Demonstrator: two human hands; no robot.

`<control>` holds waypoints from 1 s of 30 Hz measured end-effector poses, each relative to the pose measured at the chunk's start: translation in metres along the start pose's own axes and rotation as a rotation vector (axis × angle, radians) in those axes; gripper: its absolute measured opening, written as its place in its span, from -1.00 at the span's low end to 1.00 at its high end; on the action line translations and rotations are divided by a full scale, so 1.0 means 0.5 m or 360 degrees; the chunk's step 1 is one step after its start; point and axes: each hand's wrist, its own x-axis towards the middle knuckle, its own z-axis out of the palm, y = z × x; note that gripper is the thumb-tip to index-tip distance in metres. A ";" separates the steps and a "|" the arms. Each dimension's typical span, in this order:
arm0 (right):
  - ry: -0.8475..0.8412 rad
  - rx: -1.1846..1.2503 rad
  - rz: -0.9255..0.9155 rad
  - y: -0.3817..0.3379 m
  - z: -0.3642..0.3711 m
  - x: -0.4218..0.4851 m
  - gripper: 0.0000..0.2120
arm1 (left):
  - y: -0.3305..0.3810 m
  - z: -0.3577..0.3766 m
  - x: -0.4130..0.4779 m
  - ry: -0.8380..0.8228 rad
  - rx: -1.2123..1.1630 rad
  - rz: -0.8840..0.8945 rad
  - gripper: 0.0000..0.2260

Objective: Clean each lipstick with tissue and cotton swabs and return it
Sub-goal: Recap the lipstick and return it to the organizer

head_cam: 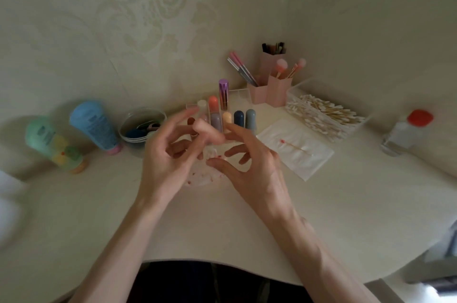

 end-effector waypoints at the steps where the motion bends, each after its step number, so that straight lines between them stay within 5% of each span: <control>1: 0.0035 -0.0043 -0.0009 0.005 0.001 0.001 -0.39 | 0.005 -0.004 0.015 0.0054 0.0002 -0.0022 -0.60; 6: 0.0083 -0.0173 0.0057 0.020 0.002 0.003 -0.49 | 0.015 -0.036 0.122 0.0234 0.0365 0.0018 -0.75; 16: 0.0068 -0.0244 0.0055 0.029 0.007 0.001 -0.60 | -0.035 -0.046 0.199 0.0014 0.0849 -0.0143 -0.81; 30: 0.0054 -0.0289 0.0068 0.032 0.011 0.000 -0.65 | -0.071 -0.051 0.221 -0.0180 0.1248 0.0042 -0.89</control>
